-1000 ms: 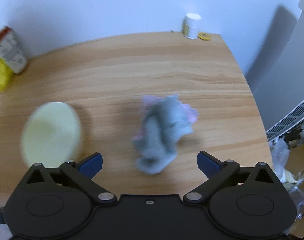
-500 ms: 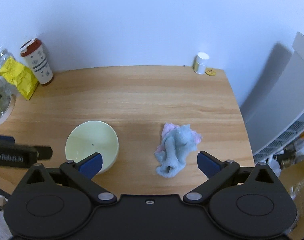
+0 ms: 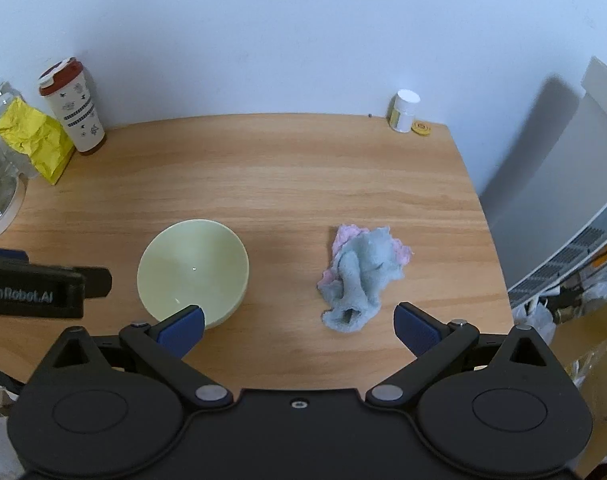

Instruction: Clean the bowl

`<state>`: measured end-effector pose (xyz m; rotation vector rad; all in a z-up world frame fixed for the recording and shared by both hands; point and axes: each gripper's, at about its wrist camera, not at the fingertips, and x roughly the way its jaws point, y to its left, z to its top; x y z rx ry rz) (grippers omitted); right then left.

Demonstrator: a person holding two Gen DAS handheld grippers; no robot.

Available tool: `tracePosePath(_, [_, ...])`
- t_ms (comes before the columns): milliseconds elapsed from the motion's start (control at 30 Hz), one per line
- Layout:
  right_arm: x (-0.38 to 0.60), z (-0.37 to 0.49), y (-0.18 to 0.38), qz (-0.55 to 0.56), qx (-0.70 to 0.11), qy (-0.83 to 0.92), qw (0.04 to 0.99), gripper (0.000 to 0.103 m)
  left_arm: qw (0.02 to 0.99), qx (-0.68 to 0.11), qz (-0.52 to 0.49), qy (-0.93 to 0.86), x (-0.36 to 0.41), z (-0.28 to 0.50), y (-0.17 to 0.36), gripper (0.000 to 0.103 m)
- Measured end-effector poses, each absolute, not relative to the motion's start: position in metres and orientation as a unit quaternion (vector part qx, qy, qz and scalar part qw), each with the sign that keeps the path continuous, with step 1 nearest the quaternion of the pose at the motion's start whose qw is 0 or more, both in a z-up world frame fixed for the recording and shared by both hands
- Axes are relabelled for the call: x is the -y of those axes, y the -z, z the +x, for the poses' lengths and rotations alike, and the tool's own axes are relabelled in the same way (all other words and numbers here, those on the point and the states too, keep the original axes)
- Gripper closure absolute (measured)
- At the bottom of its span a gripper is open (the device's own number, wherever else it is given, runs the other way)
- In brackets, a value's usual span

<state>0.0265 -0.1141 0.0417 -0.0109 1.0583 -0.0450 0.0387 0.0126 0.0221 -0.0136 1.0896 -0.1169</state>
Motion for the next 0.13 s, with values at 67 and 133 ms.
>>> tracePosePath(67, [0.1135,0.0268,-0.0398,-0.001,-0.508,0.021,0.861,0.0,0.855,-0.517,-0.008,0.052,-0.0144,0.0386,-0.0224,0.0])
tracePosePath(133, [0.1132,0.0272,-0.0381,0.005,-0.51,0.022,0.86,0.0,0.855,-0.515,-0.006,0.056,-0.0139,0.039,-0.0228,0.0])
